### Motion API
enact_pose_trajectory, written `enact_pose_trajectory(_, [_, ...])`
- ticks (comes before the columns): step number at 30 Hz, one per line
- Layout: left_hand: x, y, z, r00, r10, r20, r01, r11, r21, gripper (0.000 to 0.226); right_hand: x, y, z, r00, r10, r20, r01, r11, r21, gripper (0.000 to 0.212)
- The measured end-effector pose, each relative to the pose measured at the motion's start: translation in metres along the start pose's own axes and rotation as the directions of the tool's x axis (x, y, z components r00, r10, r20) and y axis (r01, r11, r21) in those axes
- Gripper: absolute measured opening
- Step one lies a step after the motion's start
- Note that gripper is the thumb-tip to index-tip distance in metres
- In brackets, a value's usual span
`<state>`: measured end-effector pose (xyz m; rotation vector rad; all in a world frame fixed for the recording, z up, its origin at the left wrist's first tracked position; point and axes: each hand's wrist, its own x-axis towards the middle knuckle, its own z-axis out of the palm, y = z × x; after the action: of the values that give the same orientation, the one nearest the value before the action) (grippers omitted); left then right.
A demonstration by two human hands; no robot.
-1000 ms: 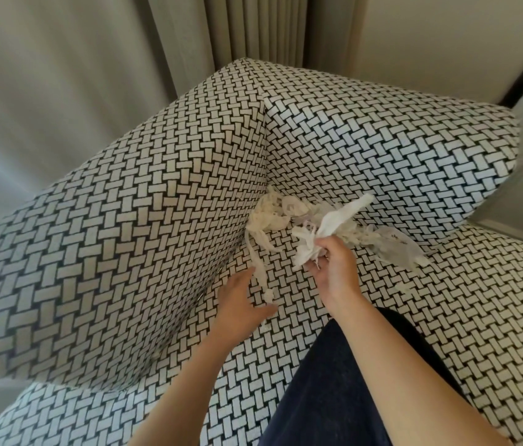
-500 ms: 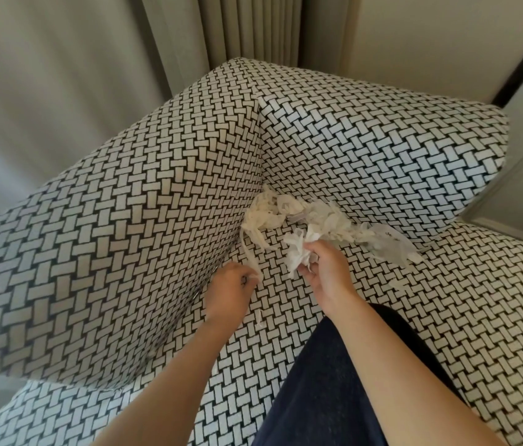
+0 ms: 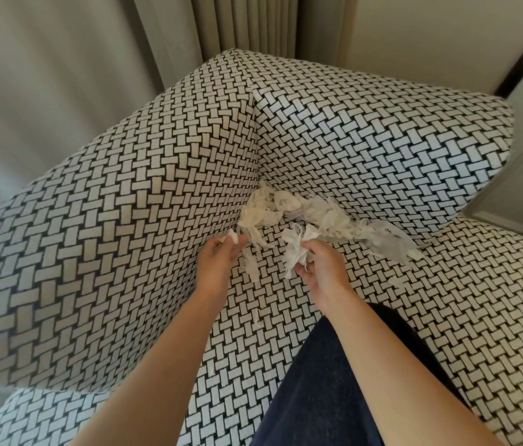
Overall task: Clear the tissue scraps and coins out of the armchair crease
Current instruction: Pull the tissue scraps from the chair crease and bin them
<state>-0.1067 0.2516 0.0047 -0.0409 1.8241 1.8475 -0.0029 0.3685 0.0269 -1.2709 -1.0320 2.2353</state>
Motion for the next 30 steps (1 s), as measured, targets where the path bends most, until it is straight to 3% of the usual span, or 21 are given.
enact_pose_trajectory(3, [0.001, -0.001, 0.004, 0.994, -0.029, -0.107, 0.038, 0.996, 0.087, 0.007, 0.001, 0.001, 0.000, 1.000, -0.007, 0.003, 0.007, 1.000, -0.008, 0.016])
enact_pose_trajectory(6, [-0.002, 0.001, 0.007, 0.993, -0.041, -0.110, 0.055, 0.991, 0.122, 0.010, 0.001, 0.000, 0.000, 1.000, -0.018, -0.001, 0.018, 1.000, -0.022, 0.016])
enact_pose_trajectory(14, [-0.023, 0.021, 0.025, 0.999, 0.011, 0.033, -0.017, 0.987, 0.159, 0.005, -0.011, -0.012, -0.009, 0.984, -0.153, 0.087, 0.168, 0.965, -0.203, 0.015])
enact_pose_trajectory(21, [-0.048, 0.041, 0.075, 0.982, -0.058, 0.180, 0.036, 0.992, 0.124, 0.006, -0.035, -0.058, -0.072, 0.961, -0.228, 0.157, 0.268, 0.907, -0.323, 0.016])
enact_pose_trajectory(26, [-0.080, 0.045, 0.134, 0.946, -0.085, 0.313, 0.035, 0.986, 0.164, 0.011, -0.060, -0.092, -0.142, 0.964, -0.244, 0.109, 0.267, 0.903, -0.338, 0.016])
enact_pose_trajectory(30, [-0.111, 0.032, 0.190, 0.878, -0.153, 0.453, 0.038, 0.967, 0.253, 0.015, -0.082, -0.110, -0.210, 0.965, -0.262, 0.007, 0.253, 0.924, -0.289, 0.018])
